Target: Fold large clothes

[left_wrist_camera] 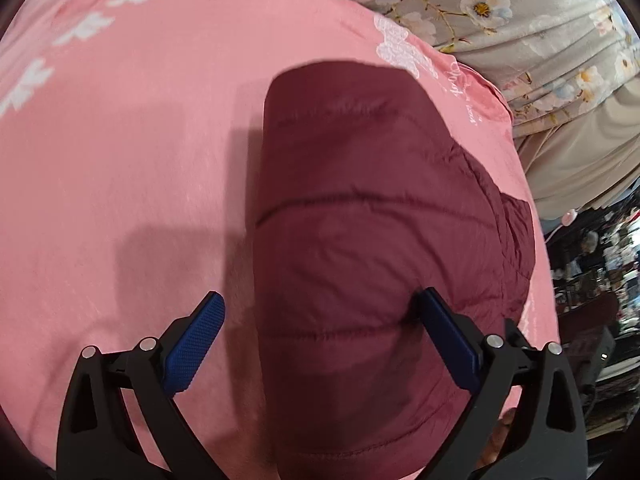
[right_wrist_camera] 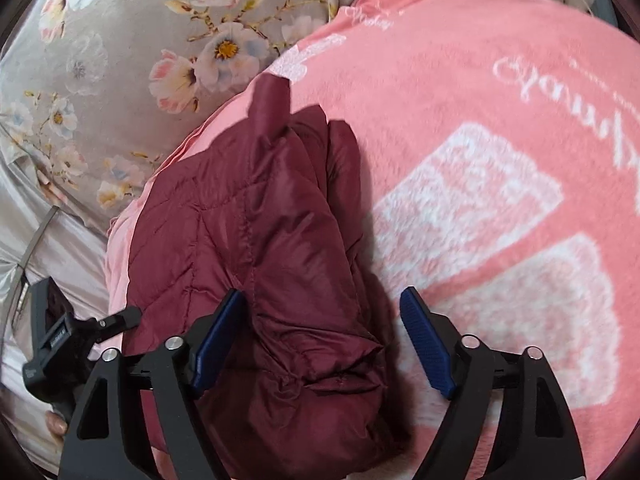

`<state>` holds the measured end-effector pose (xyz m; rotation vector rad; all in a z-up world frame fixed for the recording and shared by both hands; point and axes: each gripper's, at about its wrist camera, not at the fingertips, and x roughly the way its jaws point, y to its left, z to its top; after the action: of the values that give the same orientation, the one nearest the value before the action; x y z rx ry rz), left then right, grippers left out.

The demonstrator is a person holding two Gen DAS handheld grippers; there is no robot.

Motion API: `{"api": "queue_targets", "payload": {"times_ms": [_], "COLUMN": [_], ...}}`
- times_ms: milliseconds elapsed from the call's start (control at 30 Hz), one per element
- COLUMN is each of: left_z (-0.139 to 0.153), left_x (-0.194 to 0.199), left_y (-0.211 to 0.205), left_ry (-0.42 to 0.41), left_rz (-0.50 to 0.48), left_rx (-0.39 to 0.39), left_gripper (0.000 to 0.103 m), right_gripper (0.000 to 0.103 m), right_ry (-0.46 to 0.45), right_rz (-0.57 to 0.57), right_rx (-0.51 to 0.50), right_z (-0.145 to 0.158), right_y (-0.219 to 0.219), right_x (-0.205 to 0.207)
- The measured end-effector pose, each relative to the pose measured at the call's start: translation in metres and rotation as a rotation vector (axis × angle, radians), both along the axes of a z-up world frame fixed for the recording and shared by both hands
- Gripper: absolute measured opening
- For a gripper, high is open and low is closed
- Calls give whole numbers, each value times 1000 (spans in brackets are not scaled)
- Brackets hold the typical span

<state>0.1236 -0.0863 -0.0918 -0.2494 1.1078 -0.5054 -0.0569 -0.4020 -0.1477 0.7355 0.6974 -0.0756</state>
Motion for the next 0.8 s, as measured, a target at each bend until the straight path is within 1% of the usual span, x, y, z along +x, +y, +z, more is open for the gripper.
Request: {"api": "queue_targets", "payload": {"times_ms": [67, 133, 200, 233, 333, 367, 400, 433, 467, 500, 567, 633, 667, 733, 800], "left_z": [-15, -29, -35, -34, -26, -22, -18, -14, -10, -3, 12, 26, 37, 54, 70], "left_x": [1, 3, 4, 3, -2, -3, -4, -6, -7, -8, -12, -16, -21, -26, -29], "left_y": [-1, -4, -5, -7, -15, -18, -19, -19, -18, -20, -25, -27, -28, -26, -20], "left_ry": [54, 103, 115, 101, 68, 53, 37, 21, 7, -18, -68, -121, -161, -211, -249], "left_rz": [-15, -31, -26, -28, -53, -59, -64, -72, -81, -98, -135, -158, -169, -186, -198], "left_rx": [-64, -129, -166, -164, -143, -133, -121, -111, -104, -95, -76, -58, -46, -40, -54], "left_gripper": [97, 97, 98, 97, 89, 83, 80, 72, 64, 60, 51, 47, 45, 43, 43], "right_gripper": [86, 86, 85, 83, 69, 60, 46, 39, 29, 24, 21, 19, 19, 19, 19], "right_ry": [-9, -8, -9, -9, -16, -21, -33, -48, -66, -70, -94, -126, -139, -182, -225], "right_rz": [-3, 3, 14, 23, 42, 48, 48, 51, 55, 53, 47, 37, 32, 16, 4], "right_rx": [9, -3, 2, 4, 16, 14, 3, -4, -10, -21, -76, -135, -151, -187, -215], "right_z": [-4, -4, -4, -4, -3, -2, 2, 6, 12, 18, 32, 50, 56, 73, 89], "right_y": [2, 6, 8, 9, 13, 15, 17, 20, 23, 27, 38, 51, 55, 64, 69], "right_x": [3, 5, 12, 15, 19, 20, 19, 17, 15, 14, 8, 1, -2, -9, -15]}}
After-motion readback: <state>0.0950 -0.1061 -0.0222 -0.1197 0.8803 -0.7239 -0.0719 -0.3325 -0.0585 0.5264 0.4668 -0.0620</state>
